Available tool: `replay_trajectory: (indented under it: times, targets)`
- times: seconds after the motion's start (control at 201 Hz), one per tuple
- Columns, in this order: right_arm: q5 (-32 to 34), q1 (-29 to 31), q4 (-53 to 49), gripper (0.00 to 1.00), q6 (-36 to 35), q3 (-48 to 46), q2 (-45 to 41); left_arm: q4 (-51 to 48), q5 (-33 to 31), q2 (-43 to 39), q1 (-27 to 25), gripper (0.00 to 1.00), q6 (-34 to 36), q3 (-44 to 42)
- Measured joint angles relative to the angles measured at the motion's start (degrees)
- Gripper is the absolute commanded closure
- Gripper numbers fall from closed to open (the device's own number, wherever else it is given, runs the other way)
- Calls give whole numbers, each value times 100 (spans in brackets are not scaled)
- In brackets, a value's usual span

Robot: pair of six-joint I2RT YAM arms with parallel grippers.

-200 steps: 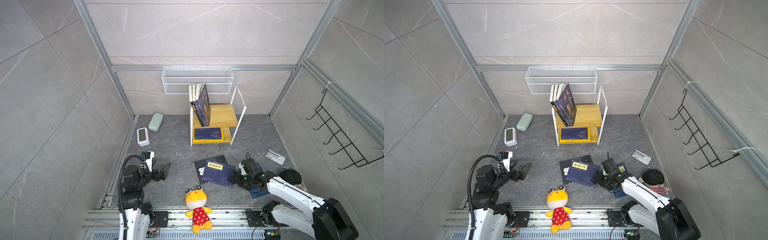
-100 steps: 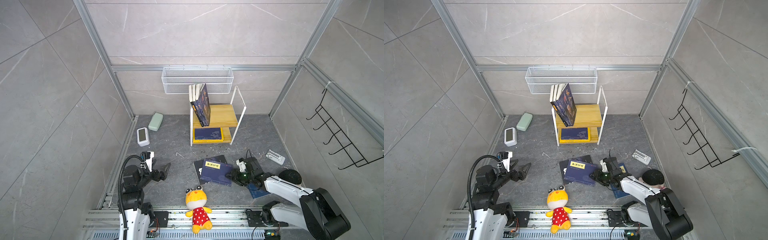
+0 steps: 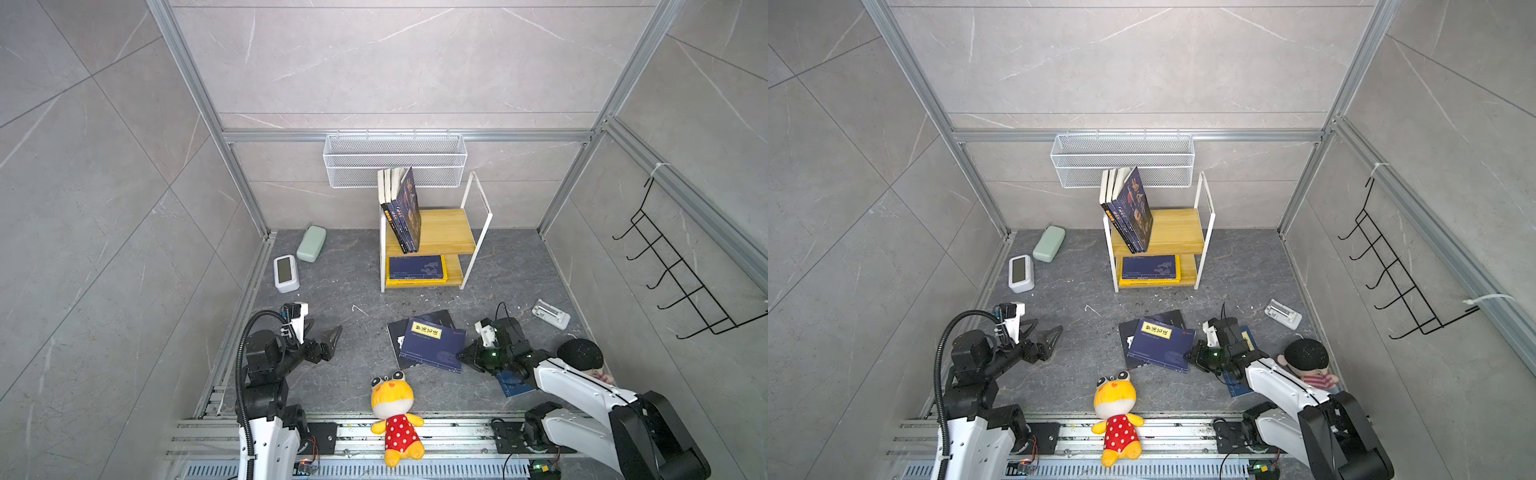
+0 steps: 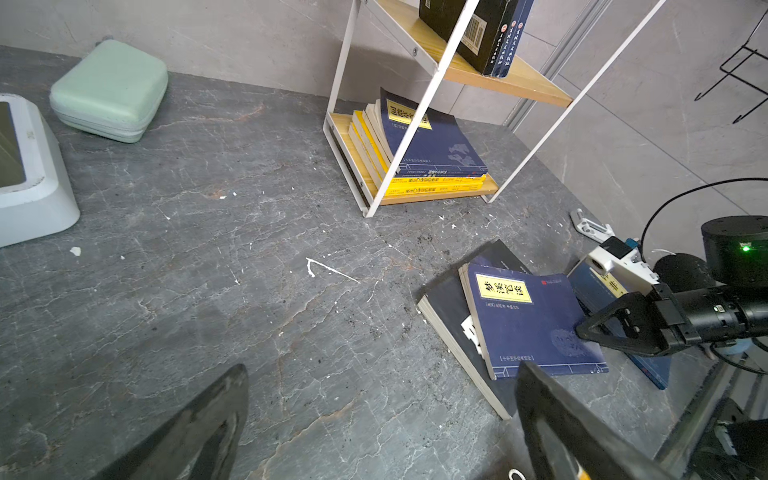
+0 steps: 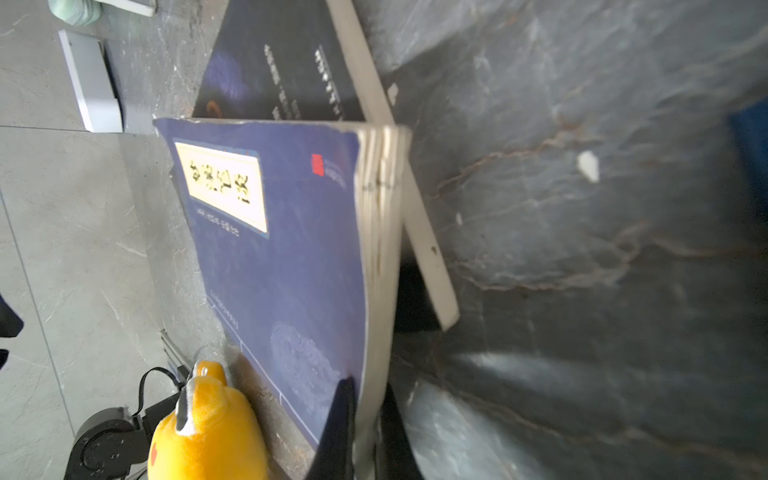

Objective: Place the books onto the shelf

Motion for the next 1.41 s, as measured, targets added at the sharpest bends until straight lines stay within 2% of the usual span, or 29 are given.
replay_trajectory:
  times: [0.264, 0.612, 0.782, 0.921, 1.006, 1.3, 1.414]
  targets:
    - [-74, 0, -326, 100, 17, 101, -892, 90, 295, 271, -118, 1, -166, 254]
    - [-297, 4, -136, 100, -232, 525, -1663, 398, 1283, 1012, -428, 1, -363, 671]
    - [-522, 90, 245, 100, -337, 837, -1609, 199, 1624, 1591, -588, 0, -501, 1355]
    - [-649, 195, 1104, 100, -190, 866, -1478, 240, 1781, 2002, -647, 2, -734, 1764]
    - [-651, 343, 1552, 100, -155, 876, -1329, 461, 1818, 2205, -645, 7, -951, 1803]
    - [-671, 1021, 2715, 100, -131, 1062, -581, 870, 1882, 2319, -649, 7, -1231, 1781]
    - [-669, 1222, 3005, 100, -136, 1241, -387, 861, 1998, 2511, -717, 16, -1355, 1912]
